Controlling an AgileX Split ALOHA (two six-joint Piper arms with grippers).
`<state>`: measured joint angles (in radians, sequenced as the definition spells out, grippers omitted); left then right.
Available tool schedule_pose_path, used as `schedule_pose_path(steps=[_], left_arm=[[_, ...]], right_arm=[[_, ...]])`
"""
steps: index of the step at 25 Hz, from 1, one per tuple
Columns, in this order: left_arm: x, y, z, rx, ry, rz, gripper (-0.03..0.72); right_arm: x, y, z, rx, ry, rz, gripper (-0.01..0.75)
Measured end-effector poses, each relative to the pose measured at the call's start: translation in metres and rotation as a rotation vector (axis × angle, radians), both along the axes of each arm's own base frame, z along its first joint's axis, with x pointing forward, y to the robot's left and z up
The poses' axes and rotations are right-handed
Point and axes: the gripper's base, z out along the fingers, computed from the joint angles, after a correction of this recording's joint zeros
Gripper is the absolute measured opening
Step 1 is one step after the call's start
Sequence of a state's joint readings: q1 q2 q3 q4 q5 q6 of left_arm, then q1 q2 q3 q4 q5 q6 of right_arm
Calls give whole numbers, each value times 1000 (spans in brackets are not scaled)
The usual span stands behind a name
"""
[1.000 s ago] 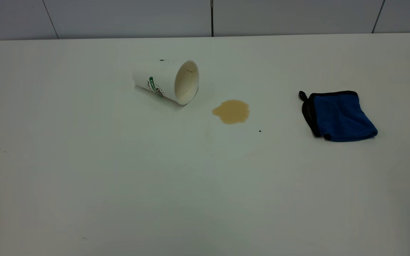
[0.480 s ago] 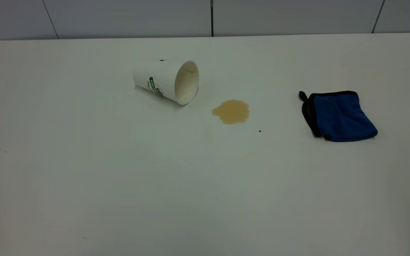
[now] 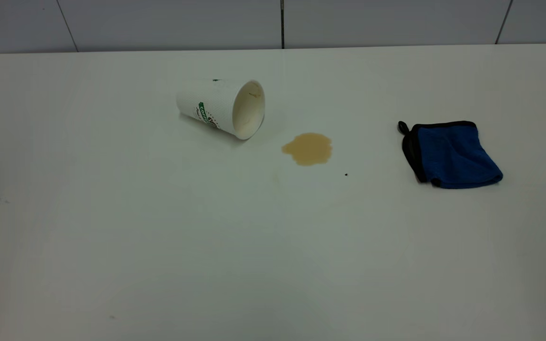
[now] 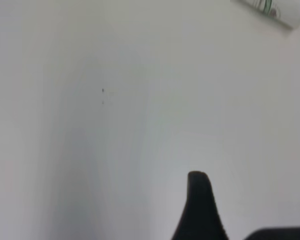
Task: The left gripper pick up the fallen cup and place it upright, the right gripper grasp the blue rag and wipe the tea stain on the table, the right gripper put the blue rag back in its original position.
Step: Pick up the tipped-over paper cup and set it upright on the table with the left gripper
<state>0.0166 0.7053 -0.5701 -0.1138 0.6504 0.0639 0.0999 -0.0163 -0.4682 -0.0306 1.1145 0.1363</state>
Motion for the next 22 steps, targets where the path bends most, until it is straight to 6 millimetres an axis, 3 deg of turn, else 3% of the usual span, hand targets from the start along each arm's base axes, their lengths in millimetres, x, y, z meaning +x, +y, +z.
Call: schedule_pose_path(steps=[8,11,15,22], left_arm=[[103,-4,-10,3,86,-75,591],[141,-16,-20,23,126,-147,591],[191,-51,-40,38,173,-256,591],[261,-137,-93,94,264,-456,591]], right_arm=[[0,0,0,0,0,0,545],[0,0,0,0,0,0,545],[0,0,0,0,0,0,545],[0,0,0,0,0,0,545]])
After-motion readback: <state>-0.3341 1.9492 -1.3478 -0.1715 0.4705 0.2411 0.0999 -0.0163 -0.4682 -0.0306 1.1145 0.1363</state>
